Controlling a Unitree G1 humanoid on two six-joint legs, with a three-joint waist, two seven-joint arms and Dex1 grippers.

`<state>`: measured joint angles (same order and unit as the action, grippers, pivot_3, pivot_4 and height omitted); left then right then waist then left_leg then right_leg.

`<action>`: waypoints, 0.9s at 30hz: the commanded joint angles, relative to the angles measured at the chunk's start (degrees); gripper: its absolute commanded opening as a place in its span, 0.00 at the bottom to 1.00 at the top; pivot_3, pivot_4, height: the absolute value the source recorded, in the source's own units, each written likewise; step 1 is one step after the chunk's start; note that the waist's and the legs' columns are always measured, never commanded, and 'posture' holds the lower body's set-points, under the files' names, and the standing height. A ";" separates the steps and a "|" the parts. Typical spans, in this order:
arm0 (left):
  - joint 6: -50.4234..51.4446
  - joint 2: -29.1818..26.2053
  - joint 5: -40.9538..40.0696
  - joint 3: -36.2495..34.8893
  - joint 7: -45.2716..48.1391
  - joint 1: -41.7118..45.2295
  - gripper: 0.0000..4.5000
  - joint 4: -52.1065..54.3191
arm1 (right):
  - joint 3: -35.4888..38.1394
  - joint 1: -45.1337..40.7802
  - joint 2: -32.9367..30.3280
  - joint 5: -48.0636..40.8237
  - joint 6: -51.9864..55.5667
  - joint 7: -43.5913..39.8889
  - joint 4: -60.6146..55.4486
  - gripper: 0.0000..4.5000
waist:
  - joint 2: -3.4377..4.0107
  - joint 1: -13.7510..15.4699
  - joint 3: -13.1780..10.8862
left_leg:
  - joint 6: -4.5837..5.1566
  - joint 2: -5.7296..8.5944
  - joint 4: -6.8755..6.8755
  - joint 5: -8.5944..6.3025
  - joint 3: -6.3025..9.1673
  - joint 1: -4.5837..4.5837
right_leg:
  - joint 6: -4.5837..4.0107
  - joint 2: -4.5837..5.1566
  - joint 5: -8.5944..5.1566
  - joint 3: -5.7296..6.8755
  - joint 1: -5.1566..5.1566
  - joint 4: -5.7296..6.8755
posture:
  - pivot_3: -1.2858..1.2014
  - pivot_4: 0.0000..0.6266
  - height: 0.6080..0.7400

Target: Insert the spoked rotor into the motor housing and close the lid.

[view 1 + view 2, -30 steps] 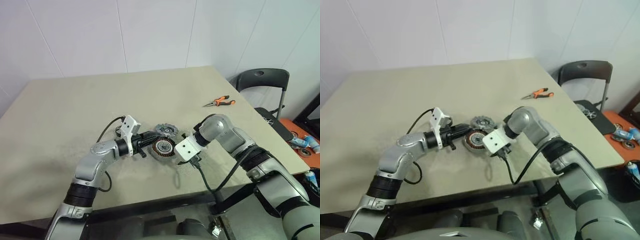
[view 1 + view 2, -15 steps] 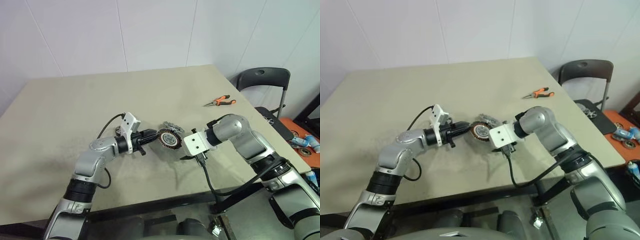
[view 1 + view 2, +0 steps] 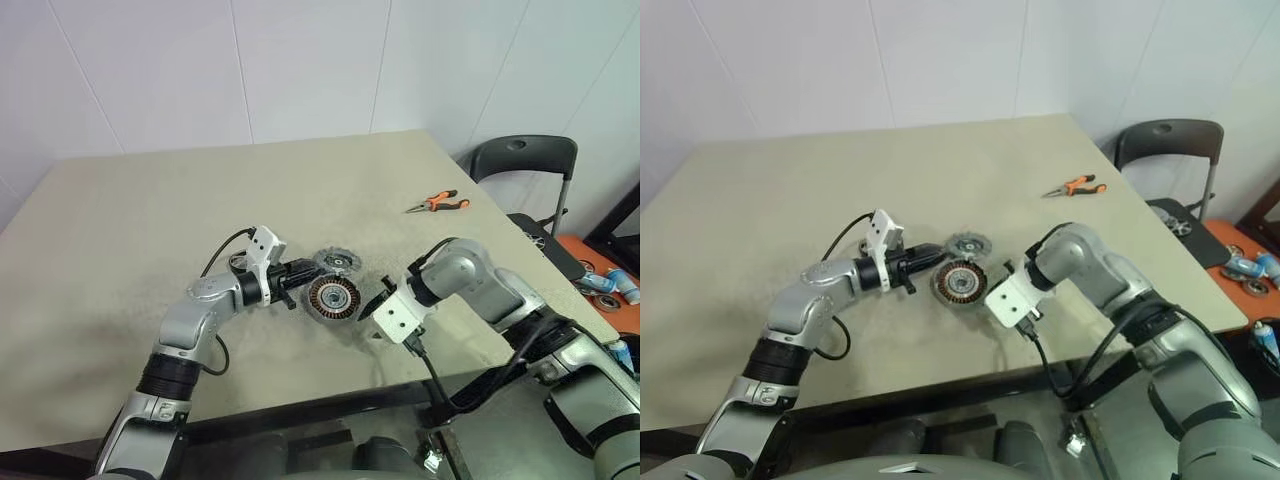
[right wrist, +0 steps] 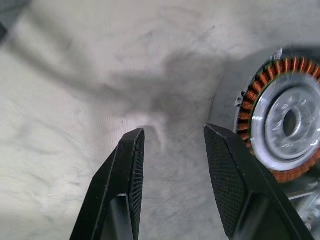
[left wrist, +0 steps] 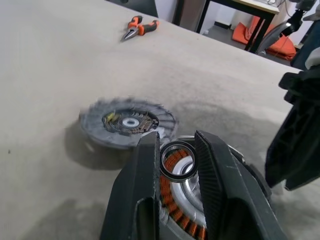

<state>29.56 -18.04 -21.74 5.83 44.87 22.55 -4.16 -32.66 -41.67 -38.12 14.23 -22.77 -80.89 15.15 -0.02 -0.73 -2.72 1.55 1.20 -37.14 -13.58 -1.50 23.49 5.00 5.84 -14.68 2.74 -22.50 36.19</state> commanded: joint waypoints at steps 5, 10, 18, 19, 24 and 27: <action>0.65 -1.20 -1.55 -1.49 -0.41 -2.00 0.15 6.27 | 6.72 -3.77 0.72 -5.60 8.23 1.25 -0.79 0.44 | 0.00 0.24 0.00 | -0.13 -0.02 -0.02 -0.07 0.01 0.00 | -0.03 0.02 0.01 -0.01 0.01 0.01 | 0.52 0.00 1.00; 2.55 -3.26 -4.15 -0.72 3.51 -3.42 0.15 9.45 | 11.86 3.94 -0.31 -9.70 22.38 3.77 -10.09 0.44 | -0.03 0.57 0.02 | -0.13 -0.02 0.04 -0.09 0.01 0.00 | -0.06 0.10 0.00 -0.03 -0.02 -0.04 | 0.52 0.00 1.00; 0.74 -4.17 -1.87 0.44 5.63 0.34 0.15 3.89 | 12.88 13.32 -4.07 -6.32 24.34 9.88 -15.99 0.44 | -0.02 1.50 0.02 | -0.13 -0.02 0.01 -0.09 -0.02 0.00 | -0.10 0.09 -0.01 -0.02 -0.22 -0.05 | 0.52 0.00 1.00; 0.69 -4.03 -1.74 0.62 5.76 0.67 0.15 3.63 | 13.52 13.76 -3.93 -6.64 25.29 10.80 -16.32 0.44 | -0.02 1.50 0.02 | -0.13 -0.02 0.01 -0.09 -0.02 0.01 | -0.10 0.09 -0.01 -0.02 -0.21 -0.05 | 0.52 0.00 1.00; 2.72 -3.31 -3.53 1.65 8.16 1.20 0.15 4.30 | 18.43 17.08 -0.30 -7.45 29.01 21.63 -16.99 0.44 | -0.03 1.52 0.02 | -0.13 -0.02 0.05 -0.09 -0.03 0.03 | -0.10 0.08 0.00 -0.02 -0.12 -0.09 | 0.52 0.00 1.00; 4.41 -3.43 -4.64 2.94 10.58 1.06 0.15 4.46 | 19.00 21.38 1.51 -7.13 30.36 25.50 -20.49 0.44 | -0.04 1.56 0.03 | -0.13 -0.02 0.06 -0.09 -0.03 0.04 | -0.10 0.08 0.00 -0.03 -0.06 -0.09 | 0.52 0.00 1.00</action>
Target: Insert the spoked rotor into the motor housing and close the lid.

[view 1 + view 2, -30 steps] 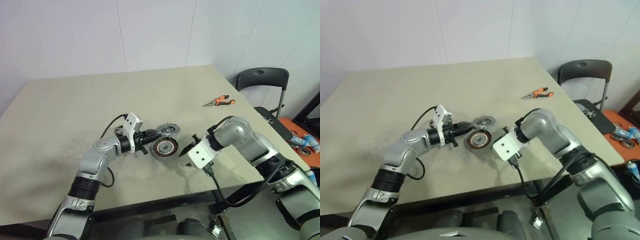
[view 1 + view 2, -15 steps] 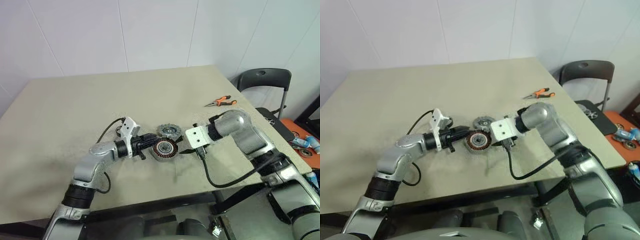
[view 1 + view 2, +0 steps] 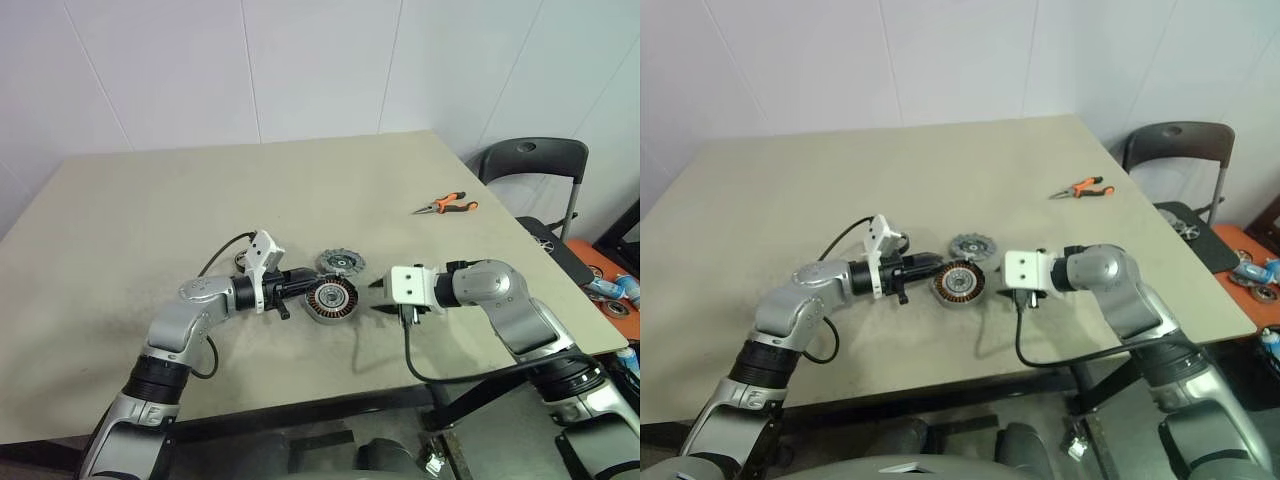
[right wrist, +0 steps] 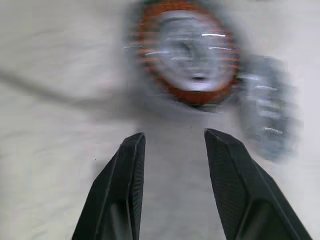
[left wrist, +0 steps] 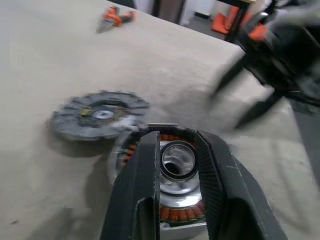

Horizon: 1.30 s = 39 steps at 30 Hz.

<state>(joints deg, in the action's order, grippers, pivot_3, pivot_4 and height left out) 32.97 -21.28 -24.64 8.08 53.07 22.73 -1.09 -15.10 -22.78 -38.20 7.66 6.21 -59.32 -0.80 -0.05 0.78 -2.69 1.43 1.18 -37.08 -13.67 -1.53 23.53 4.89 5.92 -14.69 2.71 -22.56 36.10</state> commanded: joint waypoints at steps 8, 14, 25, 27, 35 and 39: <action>-4.58 0.26 5.07 3.36 1.00 2.76 0.15 -6.28 | 0.95 5.14 5.24 -0.39 6.53 8.43 -9.28 0.44 | 0.01 -0.01 0.00 | 0.01 -0.01 -0.08 0.00 0.00 -0.04 | 0.00 -0.03 0.00 -0.01 -0.04 0.01 | 0.52 0.00 1.00; -12.82 4.49 10.61 4.56 -3.54 4.80 0.15 -10.79 | 1.16 4.99 4.84 -0.51 7.02 9.49 -8.96 0.44 | -0.01 0.29 0.00 | 0.06 0.01 -0.08 -0.03 0.00 -0.01 | 0.00 0.00 0.01 0.00 -0.09 -0.08 | 0.52 0.00 1.00; -12.95 6.77 10.69 4.54 -1.83 4.66 0.15 -11.21 | 0.63 5.71 4.47 -0.38 7.68 9.86 -9.54 0.44 | -0.01 0.01 0.00 | 0.25 -0.01 -0.10 0.06 -0.02 0.04 | 0.01 -0.07 0.01 0.01 0.03 -0.02 | 0.52 0.00 1.00; -13.00 6.44 10.80 4.52 -1.53 4.49 0.15 -11.27 | 0.59 5.70 4.45 -0.30 7.64 9.94 -9.36 0.44 | -0.01 0.01 0.00 | 0.25 -0.01 -0.10 0.06 -0.02 0.04 | 0.01 -0.07 0.01 0.01 0.03 -0.04 | 0.52 0.00 1.00; -12.16 7.02 10.85 4.60 -1.69 3.38 0.15 -11.75 | 0.64 5.74 4.43 -0.22 7.47 10.14 -9.12 0.44 | -0.01 0.05 0.00 | 0.26 0.00 -0.10 0.06 -0.02 0.04 | 0.01 -0.06 0.01 0.01 0.04 -0.04 | 0.52 0.00 1.00; -12.06 7.42 11.27 5.00 -1.64 2.79 0.15 -12.52 | 0.64 5.58 4.42 -0.15 7.50 10.18 -9.06 0.44 | -0.01 0.08 0.00 | 0.26 -0.01 -0.10 0.06 -0.02 0.04 | 0.01 -0.07 0.01 0.01 0.04 -0.03 | 0.52 0.00 1.00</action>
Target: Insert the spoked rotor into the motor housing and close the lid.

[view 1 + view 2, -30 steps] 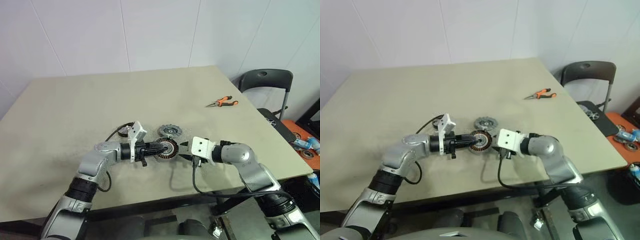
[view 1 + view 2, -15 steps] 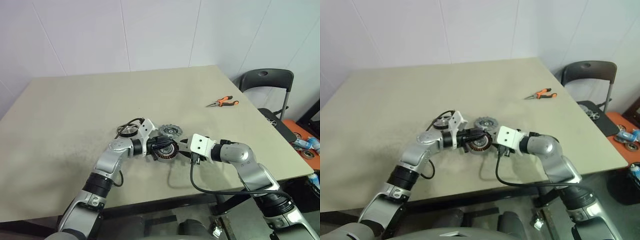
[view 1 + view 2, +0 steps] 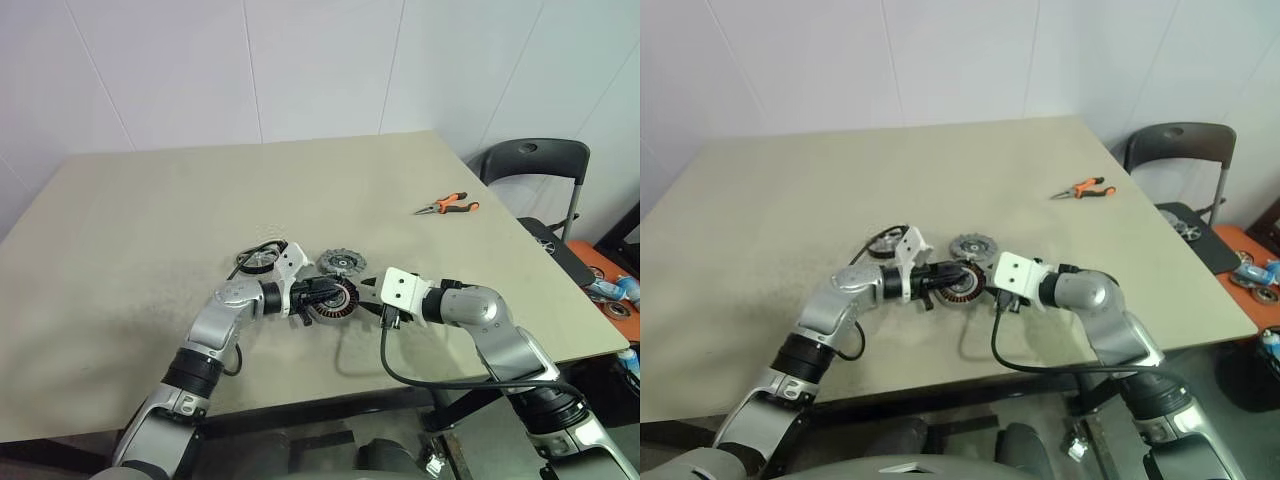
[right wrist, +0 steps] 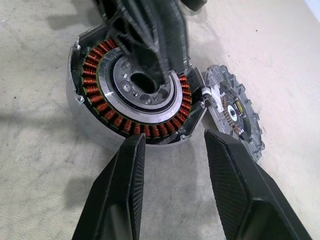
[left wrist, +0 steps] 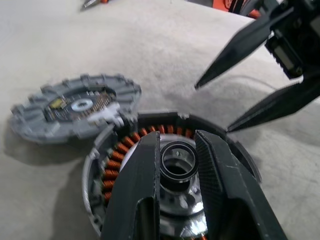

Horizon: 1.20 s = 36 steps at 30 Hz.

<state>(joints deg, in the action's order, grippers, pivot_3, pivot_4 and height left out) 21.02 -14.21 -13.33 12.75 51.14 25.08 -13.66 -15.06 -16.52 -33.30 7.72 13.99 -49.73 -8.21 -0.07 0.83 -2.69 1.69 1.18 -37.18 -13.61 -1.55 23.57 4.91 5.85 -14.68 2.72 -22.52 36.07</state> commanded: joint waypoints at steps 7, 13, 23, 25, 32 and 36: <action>-1.05 0.95 0.59 -0.02 0.28 0.88 0.15 -2.28 | 0.62 -0.71 -0.66 -0.05 -0.23 0.83 -1.58 0.44 | -0.01 0.07 0.00 | 0.00 0.01 -0.02 0.00 0.00 -0.01 | 0.00 0.01 0.00 0.01 0.03 -0.01 | 0.52 0.00 1.00; -2.78 1.72 1.12 -0.12 -0.71 1.22 0.15 -4.02 | 0.49 -0.57 -0.81 0.04 -0.34 0.93 -1.65 0.44 | -0.01 0.05 0.01 | 0.00 0.00 -0.02 0.00 0.00 -0.03 | 0.00 0.01 0.00 0.00 0.04 0.00 | 0.52 0.00 1.00; -1.92 1.72 1.13 0.69 0.03 0.68 0.15 -3.00 | 0.36 -1.10 -0.82 0.08 -0.86 0.96 -0.89 0.44 | -0.01 0.07 0.01 | -0.01 0.00 -0.02 -0.01 0.00 -0.05 | 0.00 0.02 0.00 0.00 0.07 -0.01 | 0.52 0.00 1.00; -1.39 1.61 0.06 0.30 1.06 0.27 0.32 -2.49 | 0.18 -1.22 -0.68 0.21 -0.98 1.04 -0.71 0.44 | -0.01 0.07 0.01 | -0.01 0.00 -0.02 0.00 0.00 -0.05 | 0.00 0.02 0.00 0.01 0.07 -0.01 | 0.52 0.00 1.00; 2.09 1.02 -0.91 -0.89 0.27 -0.19 0.58 -1.03 | -0.10 -1.71 -0.46 0.25 -1.23 1.23 -0.16 0.44 | -0.01 0.00 0.01 | -0.01 0.00 -0.02 -0.01 0.01 -0.08 | 0.00 0.01 0.00 0.00 0.09 0.00 | 0.52 0.00 1.00; 2.73 0.06 -2.09 -2.96 -0.69 0.46 0.58 -0.20 | 0.31 -2.26 -0.09 -0.39 -0.89 1.32 0.12 0.44 | -0.01 -0.01 0.01 | 0.00 0.00 -0.03 0.00 0.00 -0.09 | 0.00 0.01 0.00 0.00 0.09 0.00 | 0.52 0.00 1.00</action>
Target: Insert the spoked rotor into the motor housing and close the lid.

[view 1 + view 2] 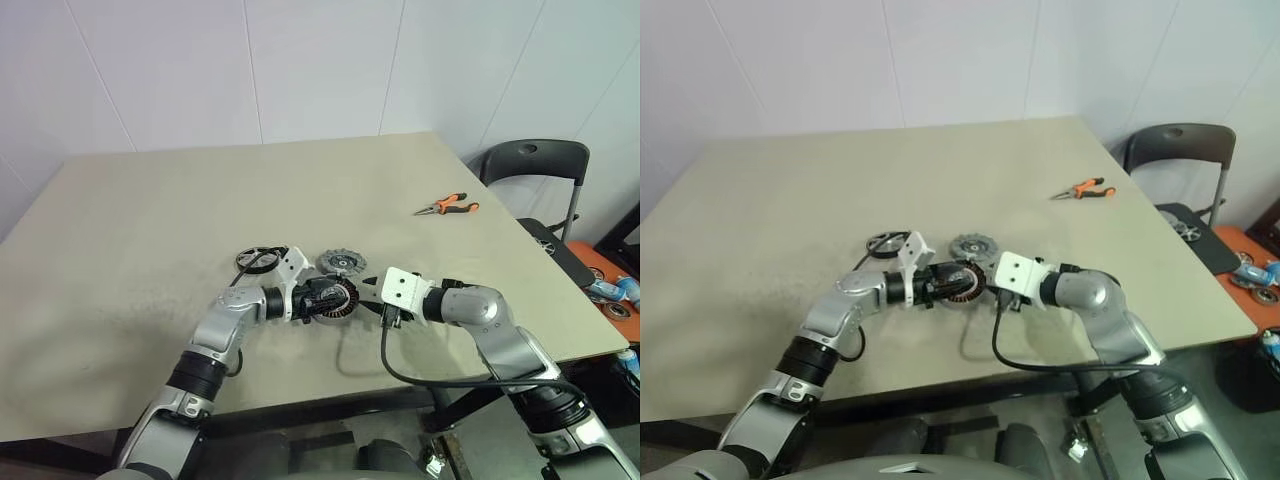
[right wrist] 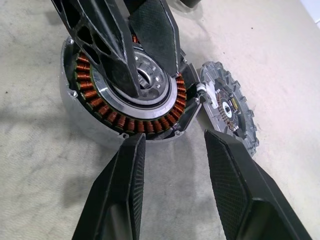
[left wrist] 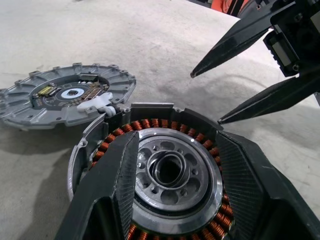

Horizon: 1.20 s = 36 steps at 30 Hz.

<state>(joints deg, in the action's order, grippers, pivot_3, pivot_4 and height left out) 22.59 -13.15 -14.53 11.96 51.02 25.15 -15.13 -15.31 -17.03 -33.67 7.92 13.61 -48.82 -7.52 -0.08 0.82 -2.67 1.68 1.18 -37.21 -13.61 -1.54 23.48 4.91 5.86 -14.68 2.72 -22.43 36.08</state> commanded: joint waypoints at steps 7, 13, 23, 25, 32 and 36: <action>7.41 -4.18 -9.15 -13.06 -2.77 4.36 0.58 4.32 | 2.96 -5.07 0.07 -2.79 1.82 0.27 -0.01 0.44 | 0.00 -0.09 -0.01 | 0.00 -0.05 0.01 0.00 0.02 0.01 | 0.00 -0.05 0.00 -0.01 -0.08 0.06 | 0.52 0.00 1.00; 10.78 -7.42 -13.57 -20.38 -5.10 5.56 0.58 4.10 | 5.07 -7.88 1.07 -7.98 7.97 -0.67 -1.84 0.44 | -0.01 -0.03 0.00 | 0.01 0.01 0.03 -0.01 0.01 0.03 | 0.02 0.00 0.01 -0.01 -0.05 -0.02 | 0.52 0.00 1.00; 13.69 -6.20 -15.43 -21.92 -10.08 1.91 0.60 9.17 | 6.43 -10.41 6.67 -18.63 19.94 -0.12 -5.43 0.01 | -0.02 -0.13 0.00 | -0.15 -0.01 0.07 -0.11 0.02 0.04 | 0.02 0.03 0.02 -0.06 -0.12 0.03 | 0.52 0.00 1.00; 13.92 -5.90 -15.27 -21.53 -10.60 0.93 0.60 10.02 | 4.54 -11.05 6.98 -16.69 18.21 1.13 -3.25 0.01 | -0.02 -0.03 0.00 | -0.16 -0.01 0.07 -0.11 0.01 0.04 | 0.00 0.05 0.02 -0.05 -0.27 0.02 | 0.52 0.00 1.00; 13.95 -5.92 -14.98 -20.90 -11.20 0.28 0.60 10.34 | 0.76 -12.83 8.97 -12.62 12.18 3.61 5.25 0.01 | -0.02 -0.14 0.01 | -0.17 0.00 0.12 -0.12 -0.01 0.05 | -0.01 0.06 0.02 -0.07 -0.33 0.02 | 0.52 0.00 1.00; 13.88 -5.62 -14.95 -20.45 -11.50 0.23 0.60 10.44 | -3.98 -11.84 8.78 -8.45 5.96 2.71 10.09 0.01 | -0.02 -0.17 0.01 | -0.17 0.01 0.13 -0.12 -0.03 0.07 | -0.01 0.05 0.02 -0.08 -0.34 0.00 | 0.52 0.00 1.00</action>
<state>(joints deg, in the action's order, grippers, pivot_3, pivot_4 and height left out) 36.96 -18.77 -28.78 -8.62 39.58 24.81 -6.63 -18.10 -28.25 -24.92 -1.92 22.91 -45.68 2.29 -0.10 0.64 -2.67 1.52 1.19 -37.08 -13.73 -1.58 23.56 4.89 5.91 -14.66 2.64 -22.77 36.08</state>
